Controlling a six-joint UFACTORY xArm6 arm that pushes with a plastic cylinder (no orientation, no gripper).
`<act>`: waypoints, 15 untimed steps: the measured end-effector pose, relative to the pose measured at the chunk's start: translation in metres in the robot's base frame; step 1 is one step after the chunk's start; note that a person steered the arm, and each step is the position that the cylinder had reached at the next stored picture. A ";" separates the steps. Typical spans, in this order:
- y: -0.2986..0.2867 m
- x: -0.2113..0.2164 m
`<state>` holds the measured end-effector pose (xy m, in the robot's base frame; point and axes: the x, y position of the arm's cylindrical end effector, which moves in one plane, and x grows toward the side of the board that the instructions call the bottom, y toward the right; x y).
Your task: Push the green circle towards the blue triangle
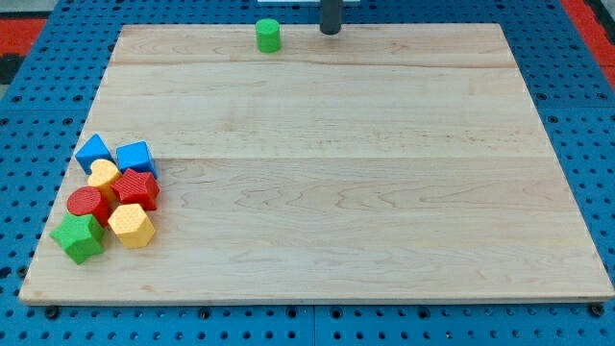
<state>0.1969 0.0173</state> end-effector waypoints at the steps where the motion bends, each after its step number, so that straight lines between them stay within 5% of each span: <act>1: -0.079 0.041; 3: 0.006 0.019; 5: -0.131 0.009; 7: -0.176 0.111; 9: -0.175 0.051; 11: -0.252 0.102; 13: -0.234 0.131; 15: -0.218 0.210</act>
<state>0.4065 -0.2009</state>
